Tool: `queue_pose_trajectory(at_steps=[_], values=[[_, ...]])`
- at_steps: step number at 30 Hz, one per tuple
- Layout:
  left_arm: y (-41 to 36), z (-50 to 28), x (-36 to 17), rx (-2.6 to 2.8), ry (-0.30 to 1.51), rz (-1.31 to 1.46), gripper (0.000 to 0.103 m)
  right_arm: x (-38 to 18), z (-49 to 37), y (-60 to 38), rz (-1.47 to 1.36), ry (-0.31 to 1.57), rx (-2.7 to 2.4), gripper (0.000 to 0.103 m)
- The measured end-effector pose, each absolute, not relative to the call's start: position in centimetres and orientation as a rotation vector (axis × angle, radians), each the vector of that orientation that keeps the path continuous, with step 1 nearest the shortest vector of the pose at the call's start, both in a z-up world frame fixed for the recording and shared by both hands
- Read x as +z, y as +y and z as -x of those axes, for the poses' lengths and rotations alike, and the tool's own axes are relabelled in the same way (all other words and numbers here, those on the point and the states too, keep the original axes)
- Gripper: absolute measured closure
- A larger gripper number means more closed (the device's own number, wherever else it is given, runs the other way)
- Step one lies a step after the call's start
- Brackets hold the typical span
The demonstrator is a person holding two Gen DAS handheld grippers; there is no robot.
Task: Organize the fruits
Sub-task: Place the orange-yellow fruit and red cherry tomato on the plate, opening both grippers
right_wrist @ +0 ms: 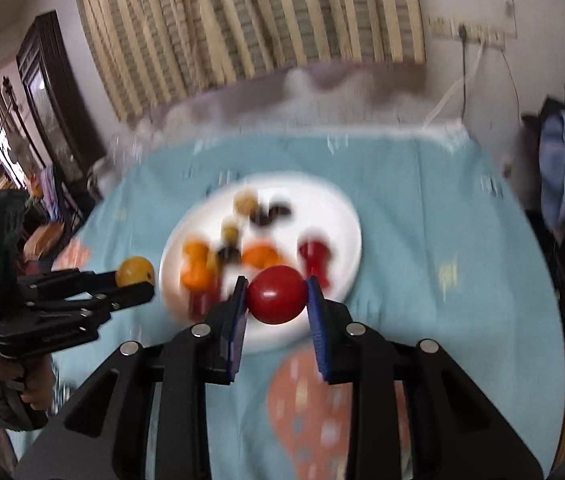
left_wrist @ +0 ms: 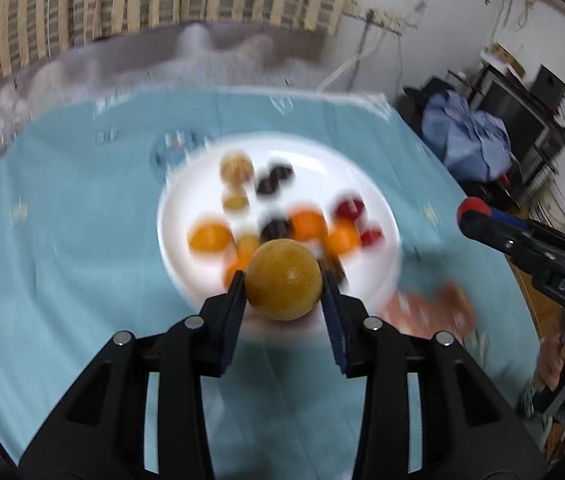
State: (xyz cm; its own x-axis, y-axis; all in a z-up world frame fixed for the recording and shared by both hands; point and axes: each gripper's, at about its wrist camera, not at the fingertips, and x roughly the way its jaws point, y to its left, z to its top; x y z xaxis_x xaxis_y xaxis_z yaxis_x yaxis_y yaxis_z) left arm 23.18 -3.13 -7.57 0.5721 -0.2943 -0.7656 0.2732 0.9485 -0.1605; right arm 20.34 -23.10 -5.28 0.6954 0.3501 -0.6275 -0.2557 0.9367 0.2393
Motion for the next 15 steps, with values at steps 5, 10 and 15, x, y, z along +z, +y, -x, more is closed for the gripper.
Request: queue_pose_trajectory(at_steps=[5,10,15], values=[[-3.0,-29.4,-8.7,-0.278,0.908,0.045,0.065,-7.1,-26.4,-21.3,-0.137,0.730,0.345,0.074],[-2.6,-32.6,-11.5,-0.248,0.939,0.061,0.065,-10.4,-30.0,-19.5,-0.131,0.782,0.346,0.074],[-2.3,-33.9,-13.3,-0.227,0.970,0.090,0.063,-12.1,-31.8,-18.2,-0.113,0.860,0.342,0.073]])
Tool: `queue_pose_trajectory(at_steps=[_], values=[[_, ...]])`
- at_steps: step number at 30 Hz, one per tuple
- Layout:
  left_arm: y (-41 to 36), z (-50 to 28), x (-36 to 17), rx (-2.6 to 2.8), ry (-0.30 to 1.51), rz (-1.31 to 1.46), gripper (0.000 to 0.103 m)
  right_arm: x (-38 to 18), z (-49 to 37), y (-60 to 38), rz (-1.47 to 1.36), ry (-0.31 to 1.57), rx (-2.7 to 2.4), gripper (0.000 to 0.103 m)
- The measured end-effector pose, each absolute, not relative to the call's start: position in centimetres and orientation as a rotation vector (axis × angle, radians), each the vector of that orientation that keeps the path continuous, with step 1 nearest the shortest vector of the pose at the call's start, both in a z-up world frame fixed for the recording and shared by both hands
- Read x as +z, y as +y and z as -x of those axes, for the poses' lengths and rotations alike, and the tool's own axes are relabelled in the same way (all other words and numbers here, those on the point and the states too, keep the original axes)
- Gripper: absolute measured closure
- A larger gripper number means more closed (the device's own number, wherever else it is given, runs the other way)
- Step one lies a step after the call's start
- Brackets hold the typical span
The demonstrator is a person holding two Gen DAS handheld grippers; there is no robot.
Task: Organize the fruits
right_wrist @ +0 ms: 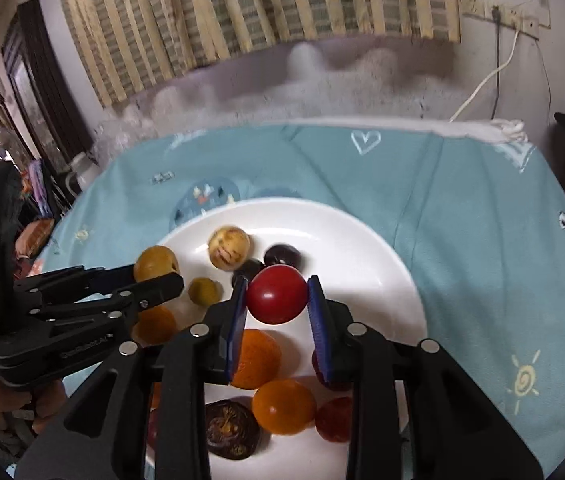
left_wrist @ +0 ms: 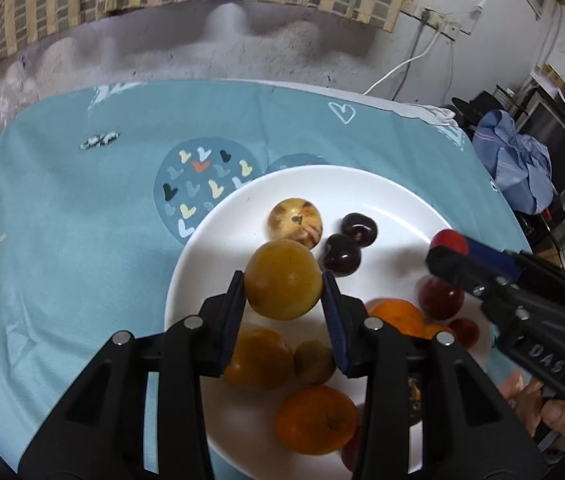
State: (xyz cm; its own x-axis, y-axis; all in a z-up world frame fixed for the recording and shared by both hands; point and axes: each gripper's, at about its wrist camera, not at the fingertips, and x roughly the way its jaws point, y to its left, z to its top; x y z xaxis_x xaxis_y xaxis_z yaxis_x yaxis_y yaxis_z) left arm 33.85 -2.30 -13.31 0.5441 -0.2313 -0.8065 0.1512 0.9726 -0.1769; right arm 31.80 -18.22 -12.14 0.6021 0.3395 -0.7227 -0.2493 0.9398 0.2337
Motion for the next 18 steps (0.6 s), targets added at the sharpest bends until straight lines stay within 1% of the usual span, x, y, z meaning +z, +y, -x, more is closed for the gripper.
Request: queue_pose_trajectory(at_steps=[2,4,5,9,11,12,13,14,17,18], values=[[-2.1,-33.8,-13.5,-0.218,0.967,0.096,0.054,-12.4,-31.9,-18.1,-0.114,0.868,0.331,0.071],[-2.0,-33.4,-13.2,-0.204,0.957,0.090,0.043,-12.3,-31.7,-18.2,-0.125,0.863,0.326,0.046],[-1.9,-33.1,-13.0,-0.199,0.951,0.086,0.042,-12.0,-31.3,-18.3,-0.118,0.844,0.309,0.037],[-1.5,-31.9,-11.5,-0.179,0.938,0.089,0.042,-9.6,-30.0,-19.0,-0.123,0.776,0.295,0.037],[-0.9,-30.7,-10.0,-0.170,0.920,0.098,0.042,-6.6,-27.9,-19.9,-0.156,0.690,0.307,0.037],[-0.7,-29.8,-9.0,-0.160,0.906,0.095,0.040,-5.6,-27.1,-20.3,-0.154,0.667,0.303,0.037],[-0.6,-29.1,-8.3,-0.148,0.898,0.089,0.033,-4.2,-25.5,-20.7,-0.156,0.638,0.297,0.037],[-0.5,-28.3,-7.6,-0.134,0.888,0.083,0.030,-3.5,-24.6,-21.0,-0.162,0.628,0.296,0.036],[-0.5,-24.9,-5.8,-0.096,0.874,0.061,0.027,-2.4,-20.6,-21.0,-0.155,0.632,0.281,0.035],[-0.6,-23.3,-5.3,-0.077,0.874,0.057,0.022,-2.4,-19.4,-20.9,-0.146,0.642,0.275,0.035]])
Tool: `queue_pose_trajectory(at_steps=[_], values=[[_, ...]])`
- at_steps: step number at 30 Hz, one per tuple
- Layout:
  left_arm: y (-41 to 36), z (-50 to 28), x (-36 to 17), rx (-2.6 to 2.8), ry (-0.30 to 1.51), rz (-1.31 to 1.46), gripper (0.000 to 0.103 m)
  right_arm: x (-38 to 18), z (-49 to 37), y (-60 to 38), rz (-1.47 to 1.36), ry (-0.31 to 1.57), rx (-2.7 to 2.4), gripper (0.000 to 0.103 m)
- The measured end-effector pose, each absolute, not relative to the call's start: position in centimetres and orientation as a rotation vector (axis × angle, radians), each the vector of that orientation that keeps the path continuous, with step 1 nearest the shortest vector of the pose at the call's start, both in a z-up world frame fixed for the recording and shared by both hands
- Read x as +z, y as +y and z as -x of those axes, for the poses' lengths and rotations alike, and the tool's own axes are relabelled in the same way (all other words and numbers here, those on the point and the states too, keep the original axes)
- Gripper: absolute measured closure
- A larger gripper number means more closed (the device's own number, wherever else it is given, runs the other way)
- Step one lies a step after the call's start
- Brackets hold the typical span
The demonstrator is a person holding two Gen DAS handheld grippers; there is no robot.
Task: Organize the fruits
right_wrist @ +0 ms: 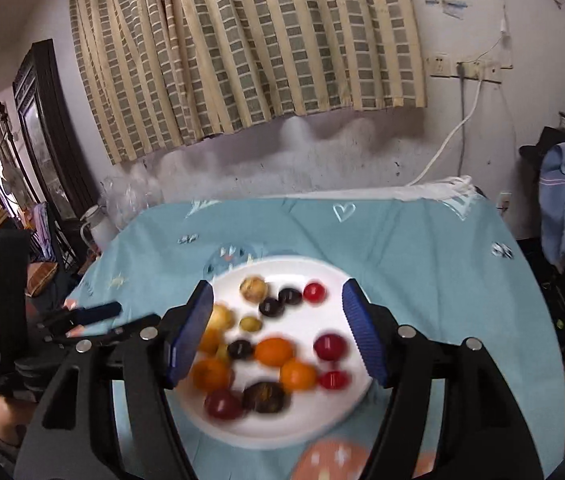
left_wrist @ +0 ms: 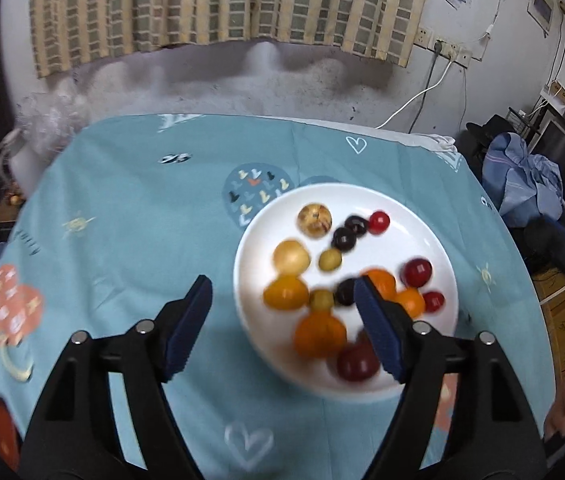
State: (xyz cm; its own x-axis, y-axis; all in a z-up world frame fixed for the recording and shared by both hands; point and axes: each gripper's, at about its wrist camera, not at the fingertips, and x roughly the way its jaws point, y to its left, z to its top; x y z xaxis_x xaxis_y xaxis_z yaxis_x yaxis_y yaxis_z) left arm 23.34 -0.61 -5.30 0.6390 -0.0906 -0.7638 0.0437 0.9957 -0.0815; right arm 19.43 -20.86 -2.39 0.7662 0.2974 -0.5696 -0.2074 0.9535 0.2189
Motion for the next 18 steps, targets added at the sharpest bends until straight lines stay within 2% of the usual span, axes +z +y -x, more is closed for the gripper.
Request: queue_pose_trajectory(at_steps=[6,10,18], values=[[-1.0,-15.2,-4.2,0.002,0.905,0.017,0.009,-4.0,-11.2,-19.8,-0.140,0.739,0.247,0.035],[-0.5,-10.6,-4.0,0.051,0.913,0.005,0.003,-5.3,-7.5,-19.8,-0.136,0.798,0.196,0.029],[-0.5,-5.9,-3.2,0.063,0.906,-0.068,0.002,-5.4,-4.6,-19.2,-0.133,0.836,0.191,0.026]])
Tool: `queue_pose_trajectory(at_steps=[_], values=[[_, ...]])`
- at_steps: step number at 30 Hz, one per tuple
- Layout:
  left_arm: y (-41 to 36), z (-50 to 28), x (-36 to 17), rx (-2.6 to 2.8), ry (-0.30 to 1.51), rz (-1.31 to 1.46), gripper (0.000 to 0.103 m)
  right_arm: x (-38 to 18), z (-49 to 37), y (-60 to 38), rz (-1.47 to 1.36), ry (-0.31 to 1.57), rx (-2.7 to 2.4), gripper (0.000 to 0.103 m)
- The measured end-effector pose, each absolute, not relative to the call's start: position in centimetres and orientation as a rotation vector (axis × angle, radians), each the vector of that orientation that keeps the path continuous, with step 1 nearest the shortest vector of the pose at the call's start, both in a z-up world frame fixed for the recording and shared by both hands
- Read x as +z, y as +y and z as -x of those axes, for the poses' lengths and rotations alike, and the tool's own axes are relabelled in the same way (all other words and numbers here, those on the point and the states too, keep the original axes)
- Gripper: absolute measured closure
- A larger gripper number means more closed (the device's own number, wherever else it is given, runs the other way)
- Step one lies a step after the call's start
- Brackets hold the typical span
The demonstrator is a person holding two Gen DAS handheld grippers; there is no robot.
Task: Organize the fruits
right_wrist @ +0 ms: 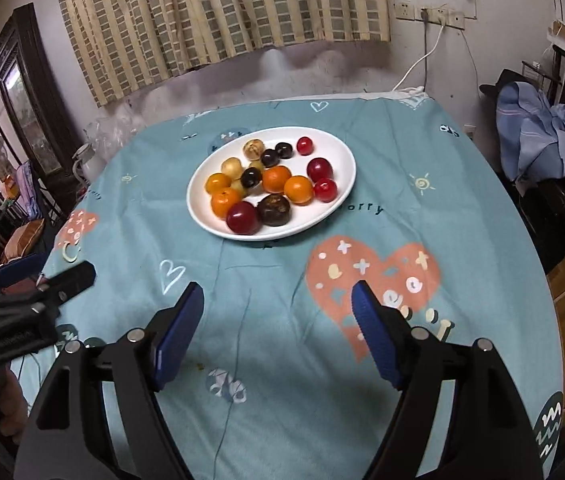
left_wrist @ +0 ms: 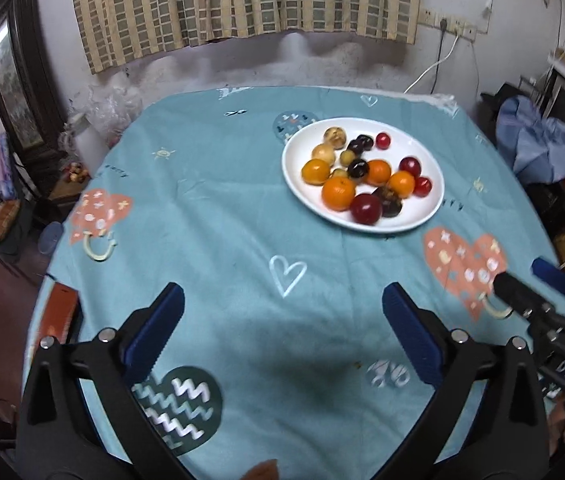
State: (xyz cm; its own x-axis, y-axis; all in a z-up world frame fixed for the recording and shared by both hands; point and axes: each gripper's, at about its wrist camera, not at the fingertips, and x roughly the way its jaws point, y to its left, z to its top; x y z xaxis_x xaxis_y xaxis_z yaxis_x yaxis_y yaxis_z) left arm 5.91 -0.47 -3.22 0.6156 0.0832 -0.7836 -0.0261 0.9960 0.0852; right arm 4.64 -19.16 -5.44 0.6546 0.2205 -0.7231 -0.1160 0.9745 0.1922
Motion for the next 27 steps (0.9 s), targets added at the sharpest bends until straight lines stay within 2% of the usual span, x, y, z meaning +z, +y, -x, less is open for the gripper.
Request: queue_pose_trajectory(at_steps=[27], values=[[-0.9,-4.0,-0.6,0.028,0.889,-0.017,0.002,-2.7,-3.5,-17.4,-0.064,0.798,0.199,0.025]])
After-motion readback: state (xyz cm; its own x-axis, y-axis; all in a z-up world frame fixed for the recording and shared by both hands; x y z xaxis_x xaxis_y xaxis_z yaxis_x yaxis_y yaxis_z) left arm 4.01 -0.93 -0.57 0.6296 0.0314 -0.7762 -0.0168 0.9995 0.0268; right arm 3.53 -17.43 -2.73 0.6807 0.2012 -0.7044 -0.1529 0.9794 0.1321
